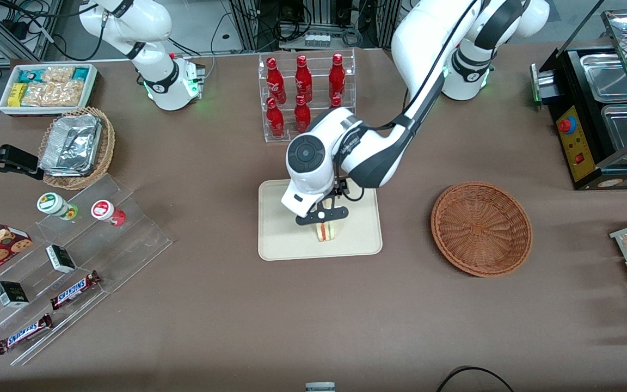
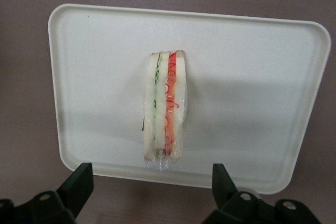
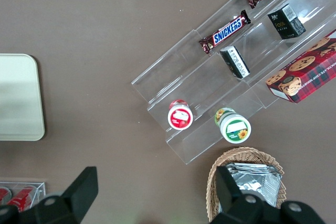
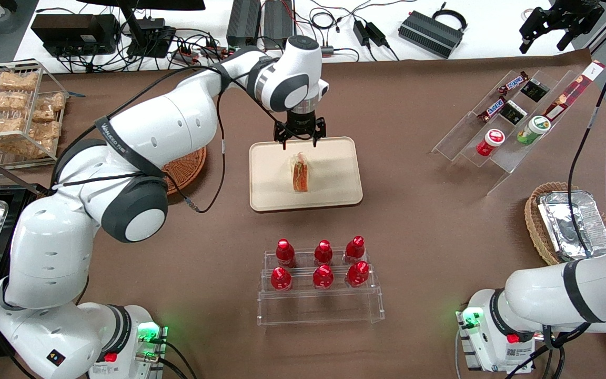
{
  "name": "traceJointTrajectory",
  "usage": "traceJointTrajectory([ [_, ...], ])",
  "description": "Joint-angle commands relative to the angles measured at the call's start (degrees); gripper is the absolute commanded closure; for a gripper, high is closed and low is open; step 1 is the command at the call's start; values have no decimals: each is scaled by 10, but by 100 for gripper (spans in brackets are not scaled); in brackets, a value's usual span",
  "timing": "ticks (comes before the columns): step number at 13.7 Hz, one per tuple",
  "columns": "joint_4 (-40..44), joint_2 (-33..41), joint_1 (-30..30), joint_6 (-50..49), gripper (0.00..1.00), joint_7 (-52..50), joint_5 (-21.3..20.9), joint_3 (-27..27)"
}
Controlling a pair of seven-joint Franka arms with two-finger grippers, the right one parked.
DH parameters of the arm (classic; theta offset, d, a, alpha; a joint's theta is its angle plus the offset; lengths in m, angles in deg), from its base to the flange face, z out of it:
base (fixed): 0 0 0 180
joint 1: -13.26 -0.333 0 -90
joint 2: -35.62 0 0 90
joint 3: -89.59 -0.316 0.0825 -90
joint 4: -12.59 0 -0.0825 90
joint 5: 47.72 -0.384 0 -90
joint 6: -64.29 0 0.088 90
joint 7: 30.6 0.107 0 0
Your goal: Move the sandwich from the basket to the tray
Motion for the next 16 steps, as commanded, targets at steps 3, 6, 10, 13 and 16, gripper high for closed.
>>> traceJointTrajectory([
  [3,-25,51,-36,-41,0,148,2,-11],
  [6,-99,118,-89,-42,0,203,1,-11],
  [10,-189,192,-159,-41,0,302,10,-11],
  [13,-235,239,-214,-41,0,369,12,-10],
  [16,-276,289,-266,-46,0,416,24,-10],
])
